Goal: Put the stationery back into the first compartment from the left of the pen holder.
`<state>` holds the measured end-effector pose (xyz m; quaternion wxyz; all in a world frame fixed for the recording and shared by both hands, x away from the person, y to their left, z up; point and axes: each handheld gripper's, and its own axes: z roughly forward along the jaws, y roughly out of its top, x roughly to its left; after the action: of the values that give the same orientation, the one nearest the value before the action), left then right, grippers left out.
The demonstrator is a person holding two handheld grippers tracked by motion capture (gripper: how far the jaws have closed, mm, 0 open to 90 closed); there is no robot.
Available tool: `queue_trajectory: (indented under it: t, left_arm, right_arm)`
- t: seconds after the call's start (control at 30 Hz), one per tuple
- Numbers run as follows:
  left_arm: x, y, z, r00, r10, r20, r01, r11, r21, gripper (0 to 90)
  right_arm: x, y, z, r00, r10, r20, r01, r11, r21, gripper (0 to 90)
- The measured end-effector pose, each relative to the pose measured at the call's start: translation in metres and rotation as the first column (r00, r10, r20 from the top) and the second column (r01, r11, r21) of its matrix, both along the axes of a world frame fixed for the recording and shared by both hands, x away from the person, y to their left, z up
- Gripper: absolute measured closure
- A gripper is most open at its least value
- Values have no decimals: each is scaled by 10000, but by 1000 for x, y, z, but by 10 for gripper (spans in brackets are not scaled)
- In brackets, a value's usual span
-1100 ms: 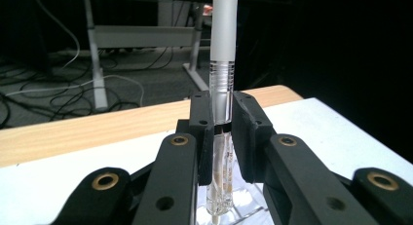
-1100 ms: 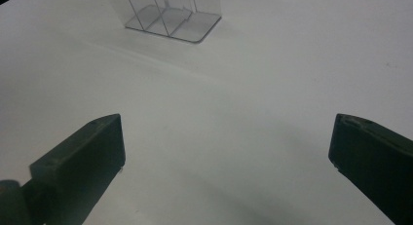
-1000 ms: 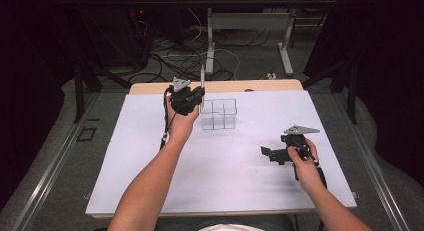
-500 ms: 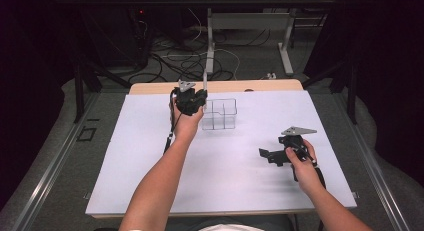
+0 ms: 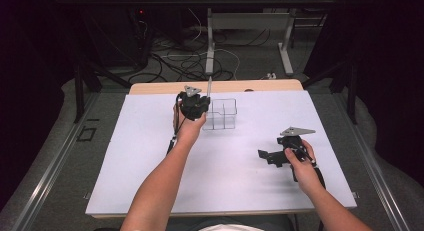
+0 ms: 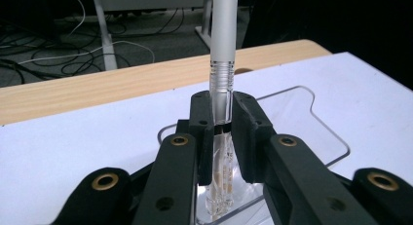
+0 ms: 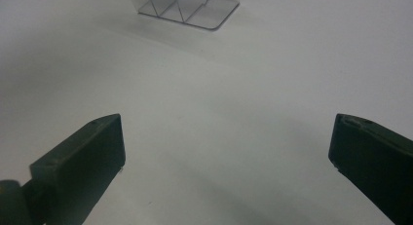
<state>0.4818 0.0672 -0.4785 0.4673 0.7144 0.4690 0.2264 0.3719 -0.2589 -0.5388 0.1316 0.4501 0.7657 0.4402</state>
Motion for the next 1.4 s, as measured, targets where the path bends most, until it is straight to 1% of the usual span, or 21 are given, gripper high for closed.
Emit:
queue_trajectory:
  t: [0.17,0.2,0.23,0.3,0.37,0.5,0.57,0.67,0.73,0.77,0.8,0.83,0.9,0.93,1.03,1.13,1.17,1.2,1.27,1.33,1.4]
  left_arm:
    - [1,2,-2,9999,-15,-172,19,9998,206,796]
    - [0,2,-2,9997,-58,-233,67,9991,415,796]
    - [0,2,-2,9997,-58,-233,67,9991,415,795]
    - [-2,2,-1,9991,-256,-334,272,9984,501,795]
    - [-5,3,0,9980,-387,-491,400,9989,255,767]
    - [-12,6,3,9974,-581,-426,582,9983,5,713]
    - [-20,14,8,9947,-880,-528,867,9959,-264,667]
    - [-28,21,10,9929,-1061,-544,1031,9932,-541,601]
    - [-35,28,12,9921,-1183,-408,1150,9904,-766,544]
    - [-35,28,12,9921,-1183,-408,1150,9904,-766,510]
    - [-37,31,11,9918,-1224,-372,1183,9883,-965,491]
    - [-42,36,12,9893,-1350,-558,1269,9834,-1293,482]
    - [-45,40,13,9881,-1435,-555,1353,9820,-1314,453]
    - [-49,45,14,9880,-1496,-377,1425,9786,-1487,427]
    - [-55,54,13,9881,-1520,-250,1461,9761,-1610,355]
    - [-59,59,12,9886,-1485,-231,1430,9770,-1583,306]
    - [-62,66,11,9895,-1414,-304,1357,9806,-1418,293]
    - [-62,66,11,9895,-1414,-304,1357,9806,-1418,291]
    - [-66,74,11,9905,-1356,-207,1322,9839,-1200,287]
    - [-69,85,11,9933,-1155,85,1158,9892,-901,273]
    - [-73,96,11,9948,-1005,-159,978,9875,-1234,261]
  right_arm:
    - [-1,2,0,9999,135,-69,-136,9999,-75,0]
    - [-1,2,0,9999,133,-71,-134,9999,-77,0]
    - [0,2,0,9999,158,-12,-158,9998,-92,0]
    - [-1,2,0,9999,130,-76,-130,9999,-78,0]
    - [-1,1,-1,9999,110,-42,-110,9999,-61,0]
    - [0,0,-1,10000,89,-7,-89,9999,-126,0]
    - [0,0,0,10000,66,-6,-66,9999,-108,0]
    - [-1,0,0,10000,82,5,-82,9999,-117,0]
    - [-1,1,0,10000,90,21,-90,9999,-130,0]
    - [-1,1,0,10000,75,-8,-75,9999,-114,0]
    - [-1,2,0,10000,55,-13,-55,9999,-118,0]
    - [-1,2,-1,10000,63,-32,-63,9999,-112,0]
    - [-1,3,-1,9999,113,-3,-113,9998,-185,0]
    - [-1,3,-1,9999,123,9,-123,9998,-182,0]
    - [-1,4,0,10000,88,-27,-88,9999,-127,0]
    - [-1,4,-1,10000,65,-16,-66,9998,-182,0]
    - [-1,4,-1,10000,51,-40,-52,9998,-172,0]
    - [-1,4,-1,10000,49,-31,-49,9998,-182,0]
    - [-1,4,-1,10000,21,-77,-22,9999,-126,0]
    - [-1,3,-1,10000,82,-43,-82,9998,-164,0]
    - [-1,3,-1,10000,19,-25,-19,9999,-141,0]
